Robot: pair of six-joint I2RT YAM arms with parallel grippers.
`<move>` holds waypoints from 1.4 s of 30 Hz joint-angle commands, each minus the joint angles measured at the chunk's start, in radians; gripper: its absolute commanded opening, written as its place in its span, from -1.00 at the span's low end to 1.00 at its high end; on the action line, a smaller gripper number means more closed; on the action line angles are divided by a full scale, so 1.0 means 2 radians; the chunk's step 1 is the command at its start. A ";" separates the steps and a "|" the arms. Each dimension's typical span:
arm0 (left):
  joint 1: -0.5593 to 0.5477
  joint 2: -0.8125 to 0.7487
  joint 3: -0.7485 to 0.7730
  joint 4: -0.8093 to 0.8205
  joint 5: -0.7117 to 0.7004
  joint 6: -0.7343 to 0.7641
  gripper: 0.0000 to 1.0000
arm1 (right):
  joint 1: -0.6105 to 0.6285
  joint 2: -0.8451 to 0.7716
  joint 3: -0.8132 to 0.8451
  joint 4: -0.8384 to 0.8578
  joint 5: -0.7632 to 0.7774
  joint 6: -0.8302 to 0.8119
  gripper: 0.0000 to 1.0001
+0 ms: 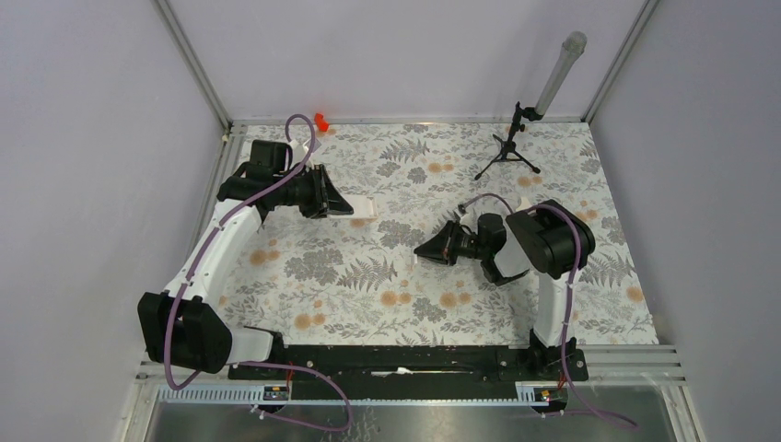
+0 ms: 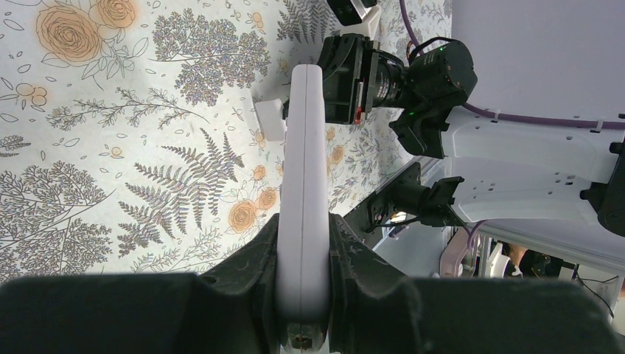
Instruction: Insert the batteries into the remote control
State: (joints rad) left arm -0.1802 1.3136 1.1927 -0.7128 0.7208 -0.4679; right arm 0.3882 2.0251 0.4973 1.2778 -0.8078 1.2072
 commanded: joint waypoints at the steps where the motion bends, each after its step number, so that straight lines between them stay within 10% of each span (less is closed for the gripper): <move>1: 0.003 -0.009 0.012 0.013 -0.002 0.004 -1.00 | -0.012 0.009 -0.014 0.022 -0.011 -0.032 -0.65; 10: 0.003 -0.014 0.010 0.013 -0.002 0.003 -1.00 | -0.035 -0.037 -0.032 -0.026 0.001 -0.067 -0.50; 25: 0.003 -0.026 0.019 0.014 0.050 0.065 -1.00 | -0.035 -0.318 0.085 -0.510 0.119 -0.308 0.75; 31: -0.001 -0.057 0.013 0.063 0.147 0.084 -1.00 | -0.013 -0.373 0.151 -0.461 -0.059 -0.291 0.83; 42: -0.043 -0.106 -0.009 0.181 0.265 0.048 -1.00 | 0.063 -0.398 0.193 -0.306 -0.026 -0.173 0.71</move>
State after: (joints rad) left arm -0.2424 1.1255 1.1755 -0.4751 1.1145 -0.3607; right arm 0.5034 1.2491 0.8356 0.4885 -0.8665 0.7490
